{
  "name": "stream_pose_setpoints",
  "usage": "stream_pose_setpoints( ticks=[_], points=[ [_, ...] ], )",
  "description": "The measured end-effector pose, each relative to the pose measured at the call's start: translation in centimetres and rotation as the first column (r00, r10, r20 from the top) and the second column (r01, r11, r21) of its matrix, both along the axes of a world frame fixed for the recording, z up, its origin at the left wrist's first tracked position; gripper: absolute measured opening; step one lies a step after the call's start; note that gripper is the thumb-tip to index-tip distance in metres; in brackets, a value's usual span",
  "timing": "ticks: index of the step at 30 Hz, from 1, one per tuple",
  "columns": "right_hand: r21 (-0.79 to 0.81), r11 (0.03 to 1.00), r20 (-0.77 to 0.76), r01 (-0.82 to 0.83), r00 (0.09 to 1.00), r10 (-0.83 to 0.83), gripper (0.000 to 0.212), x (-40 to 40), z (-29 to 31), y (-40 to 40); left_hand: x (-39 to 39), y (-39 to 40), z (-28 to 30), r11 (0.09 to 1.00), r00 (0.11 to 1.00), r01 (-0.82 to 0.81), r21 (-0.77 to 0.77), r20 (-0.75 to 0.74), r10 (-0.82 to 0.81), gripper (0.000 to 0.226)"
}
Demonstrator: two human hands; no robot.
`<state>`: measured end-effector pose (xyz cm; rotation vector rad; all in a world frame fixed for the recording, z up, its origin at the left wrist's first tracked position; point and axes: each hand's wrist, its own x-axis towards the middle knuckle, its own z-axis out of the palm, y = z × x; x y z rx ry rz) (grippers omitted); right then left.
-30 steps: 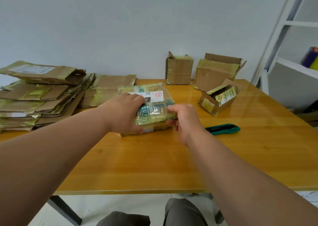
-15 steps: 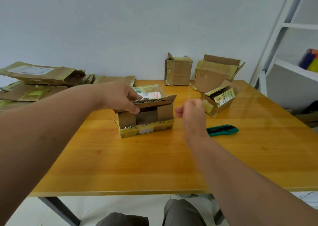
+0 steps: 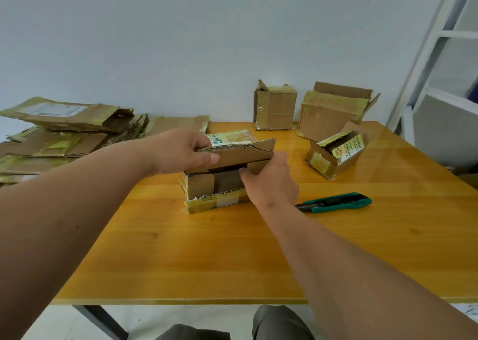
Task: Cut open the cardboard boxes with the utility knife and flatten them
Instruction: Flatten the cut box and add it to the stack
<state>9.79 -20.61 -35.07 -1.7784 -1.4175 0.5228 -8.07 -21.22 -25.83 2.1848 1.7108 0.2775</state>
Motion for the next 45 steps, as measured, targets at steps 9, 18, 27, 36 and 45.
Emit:
stream_pose_setpoints(
  ticks=[9, 18, 27, 36, 45],
  points=[
    [0.035, 0.992, -0.342, -0.121, 0.931, 0.126, 0.039, 3.0, -0.1, -0.6, -0.1, -1.0, -4.3, 0.823, 0.854, -0.475, 0.31, 0.389, 0.347, 0.058],
    [0.119, 0.981, -0.513, -0.156, 0.836, 0.195, 0.039, 3.4, 0.7, -0.9, 1.0, -1.2, -7.5, 0.777, 0.712, -0.604, 0.178, 0.558, 0.426, 0.084],
    [0.098, 0.98, -0.571, -0.175, 0.796, 0.199, 0.039, 4.2, 0.8, -1.7, 1.2, -0.6, -5.7, 0.792, 0.836, -0.531, 0.301, 0.339, 0.432, 0.071],
    [0.054, 0.993, -0.674, -0.101, 0.73, 0.111, 0.032, 4.2, 1.1, -1.6, -0.2, -1.0, -2.8, 0.915, 0.938, -0.318, 0.248, 0.221, 0.266, 0.067],
    [-0.029, 0.983, -0.963, -0.179, 0.268, 0.02, 0.027, 6.3, 2.1, -3.0, -1.9, -1.8, -2.0, 0.993, 0.987, -0.121, 0.008, 0.106, 0.119, 0.06]
  ],
)
